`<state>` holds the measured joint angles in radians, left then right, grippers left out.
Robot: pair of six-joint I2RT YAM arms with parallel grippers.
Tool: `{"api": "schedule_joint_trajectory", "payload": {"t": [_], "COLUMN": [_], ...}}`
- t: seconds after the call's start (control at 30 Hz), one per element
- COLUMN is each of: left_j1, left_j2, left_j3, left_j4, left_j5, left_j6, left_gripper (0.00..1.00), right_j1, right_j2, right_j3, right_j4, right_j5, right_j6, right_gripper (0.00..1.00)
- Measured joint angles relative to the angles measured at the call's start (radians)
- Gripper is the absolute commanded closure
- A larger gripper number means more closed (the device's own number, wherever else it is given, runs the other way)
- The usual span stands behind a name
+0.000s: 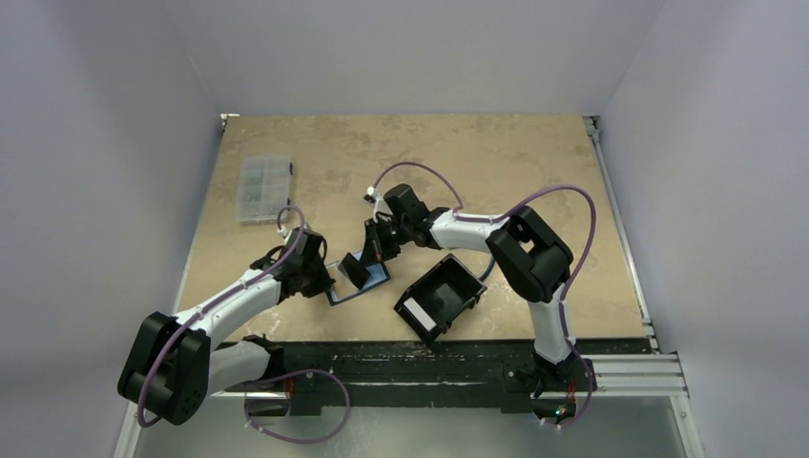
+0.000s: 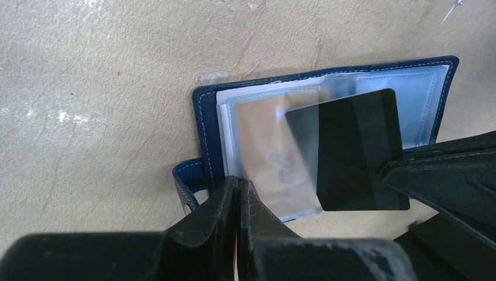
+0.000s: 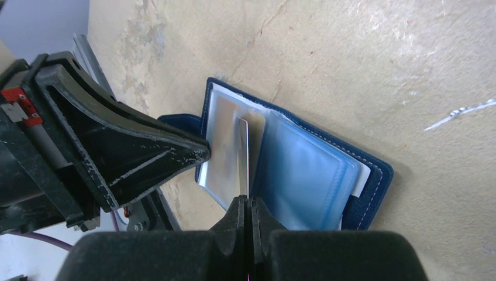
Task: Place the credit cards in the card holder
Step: Insert the credit card into the card holder.
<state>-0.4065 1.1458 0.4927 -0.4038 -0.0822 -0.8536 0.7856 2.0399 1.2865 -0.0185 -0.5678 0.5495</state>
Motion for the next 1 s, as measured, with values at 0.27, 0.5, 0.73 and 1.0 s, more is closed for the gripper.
{"api": "schedule_joint_trajectory", "payload": {"t": [0.27, 0.5, 0.73, 1.0], "left_j1": [0.000, 0.000, 0.000, 0.000], "left_j2": [-0.001, -0.005, -0.007, -0.013], "left_j3": [-0.002, -0.007, -0.010, -0.014], "left_j4": [0.006, 0.014, 0.017, 0.021], "left_j5": [0.000, 0.001, 0.003, 0.004], "left_j6": [0.000, 0.000, 0.000, 0.000], "left_gripper": [1.00, 1.00, 1.00, 1.00], "right_j1": [-0.002, -0.002, -0.005, -0.007], "right_j2": [0.002, 0.002, 0.004, 0.014], "right_j3": [0.000, -0.021, -0.054, -0.083], "right_j4": [0.063, 0.122, 0.171, 0.227], "right_j5": [0.000, 0.000, -0.001, -0.003], "right_j6": [0.027, 0.066, 0.103, 0.133], "right_gripper": [1.00, 1.00, 1.00, 1.00]}}
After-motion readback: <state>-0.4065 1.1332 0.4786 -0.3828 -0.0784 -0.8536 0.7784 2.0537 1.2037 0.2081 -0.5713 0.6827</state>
